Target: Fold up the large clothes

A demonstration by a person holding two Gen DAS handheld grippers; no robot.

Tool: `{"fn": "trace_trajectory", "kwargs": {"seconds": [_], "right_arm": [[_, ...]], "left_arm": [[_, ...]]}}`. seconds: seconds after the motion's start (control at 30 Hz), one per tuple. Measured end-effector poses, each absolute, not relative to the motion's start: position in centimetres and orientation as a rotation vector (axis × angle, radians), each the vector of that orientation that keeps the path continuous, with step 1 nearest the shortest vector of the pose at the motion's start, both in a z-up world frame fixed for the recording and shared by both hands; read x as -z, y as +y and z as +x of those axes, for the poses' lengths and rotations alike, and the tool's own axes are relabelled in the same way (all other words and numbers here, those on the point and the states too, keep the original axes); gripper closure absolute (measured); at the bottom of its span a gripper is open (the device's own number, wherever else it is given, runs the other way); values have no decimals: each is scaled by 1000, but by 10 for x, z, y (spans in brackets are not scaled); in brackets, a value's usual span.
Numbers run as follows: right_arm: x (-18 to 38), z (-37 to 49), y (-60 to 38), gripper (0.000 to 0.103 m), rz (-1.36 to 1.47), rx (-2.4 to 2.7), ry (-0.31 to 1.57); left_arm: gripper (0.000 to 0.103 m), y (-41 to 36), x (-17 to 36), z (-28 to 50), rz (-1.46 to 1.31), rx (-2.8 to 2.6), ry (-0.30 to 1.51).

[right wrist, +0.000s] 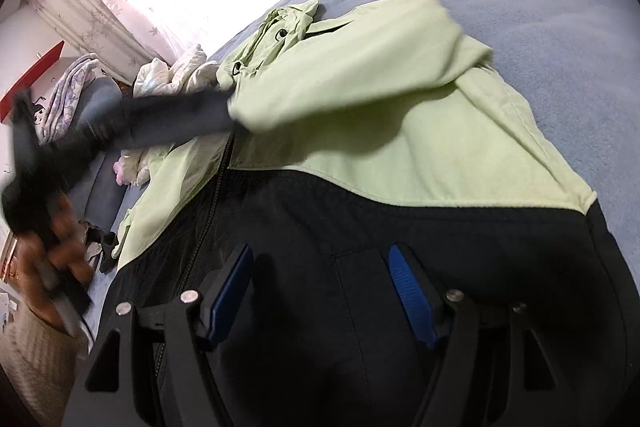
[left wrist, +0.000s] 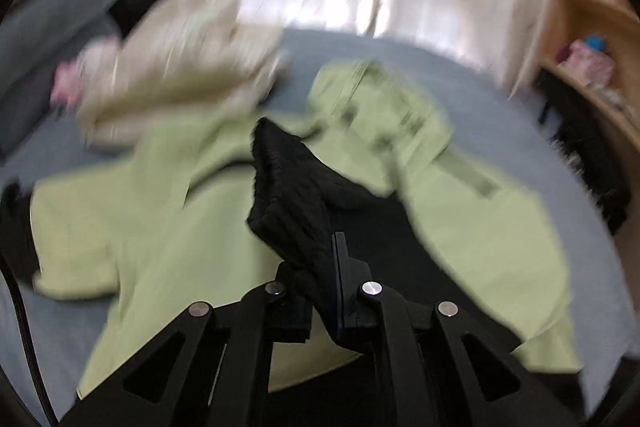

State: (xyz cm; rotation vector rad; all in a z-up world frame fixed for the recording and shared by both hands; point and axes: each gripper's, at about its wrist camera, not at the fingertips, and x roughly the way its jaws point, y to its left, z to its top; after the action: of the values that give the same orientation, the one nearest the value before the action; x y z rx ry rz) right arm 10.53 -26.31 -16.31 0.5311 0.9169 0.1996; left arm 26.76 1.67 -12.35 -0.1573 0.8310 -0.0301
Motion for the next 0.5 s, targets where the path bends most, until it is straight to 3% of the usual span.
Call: {"fn": "trace_trajectory", "kwargs": {"seconds": [0.13,0.2,0.4,0.5], "right_arm": [[164,106,-262,32,514,-193,923],[163,107,-260,32,500,-187,926],[159,111,-245,26,428,-175,950],[158,110,-241,26,381,-158,967]], "left_arm": [[86,51,179,271,-317,32,1009],[83,64,184,265,-426,46,993],[57,84,182,262,-544,86,970],[57,93,188,272,-581,87,968]]}}
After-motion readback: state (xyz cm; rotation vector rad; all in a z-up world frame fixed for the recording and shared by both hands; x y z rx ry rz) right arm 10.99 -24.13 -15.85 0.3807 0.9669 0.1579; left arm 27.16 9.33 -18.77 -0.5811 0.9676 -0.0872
